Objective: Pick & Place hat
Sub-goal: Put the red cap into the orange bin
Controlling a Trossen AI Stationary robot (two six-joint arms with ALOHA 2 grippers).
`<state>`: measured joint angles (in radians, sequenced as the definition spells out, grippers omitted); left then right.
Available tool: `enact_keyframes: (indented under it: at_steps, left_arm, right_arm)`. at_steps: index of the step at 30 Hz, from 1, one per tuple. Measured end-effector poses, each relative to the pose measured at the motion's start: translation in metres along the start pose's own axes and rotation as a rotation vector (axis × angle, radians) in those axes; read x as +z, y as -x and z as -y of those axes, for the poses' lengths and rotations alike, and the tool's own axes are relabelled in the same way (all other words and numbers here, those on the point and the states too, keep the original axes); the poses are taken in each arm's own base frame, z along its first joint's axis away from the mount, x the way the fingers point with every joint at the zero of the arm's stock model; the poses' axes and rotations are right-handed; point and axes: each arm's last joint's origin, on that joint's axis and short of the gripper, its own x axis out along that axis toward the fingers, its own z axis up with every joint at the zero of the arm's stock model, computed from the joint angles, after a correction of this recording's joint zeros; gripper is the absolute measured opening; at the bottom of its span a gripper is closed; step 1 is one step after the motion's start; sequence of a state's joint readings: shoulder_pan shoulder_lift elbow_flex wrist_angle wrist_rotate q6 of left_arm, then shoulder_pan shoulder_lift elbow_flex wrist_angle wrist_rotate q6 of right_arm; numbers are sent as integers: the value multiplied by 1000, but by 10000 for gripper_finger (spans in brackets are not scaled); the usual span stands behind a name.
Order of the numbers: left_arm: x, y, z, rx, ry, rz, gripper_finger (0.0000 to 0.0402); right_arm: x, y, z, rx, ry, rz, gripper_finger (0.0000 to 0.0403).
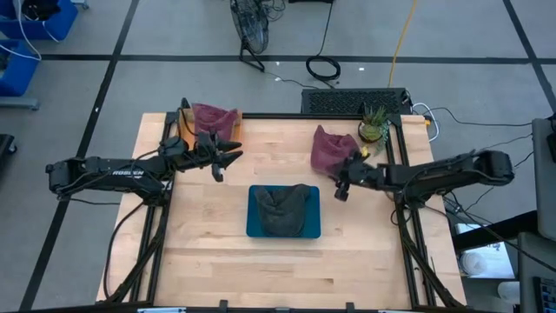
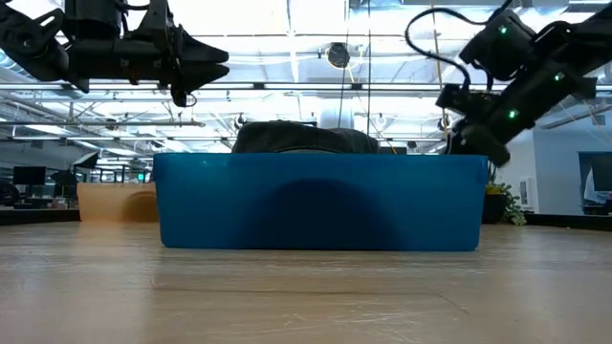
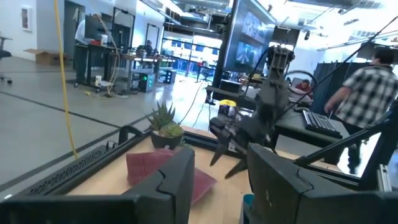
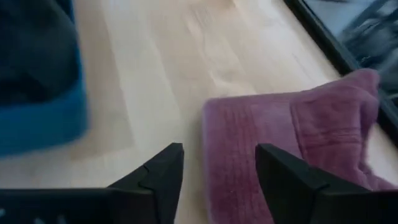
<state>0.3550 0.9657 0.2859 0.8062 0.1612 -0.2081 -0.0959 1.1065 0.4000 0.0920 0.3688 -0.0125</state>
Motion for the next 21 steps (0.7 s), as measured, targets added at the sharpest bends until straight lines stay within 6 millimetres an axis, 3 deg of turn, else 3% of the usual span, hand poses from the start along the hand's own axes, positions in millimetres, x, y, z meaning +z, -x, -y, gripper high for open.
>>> enact_keyframes:
  at_steps: [8, 15, 21]
  left_arm:
    - [0, 0, 1, -4, 12, 5, 150]
    - [-1, 0, 0, -2, 11, -5, 150]
    - [-2, 0, 0, 1, 10, -19, 150]
  right_arm:
    - [-12, -19, -25, -222, 218, -56, 203]
    - [-20, -33, -38, -203, 294, -59, 202]
    - [-27, -40, -37, -397, 326, -93, 201]
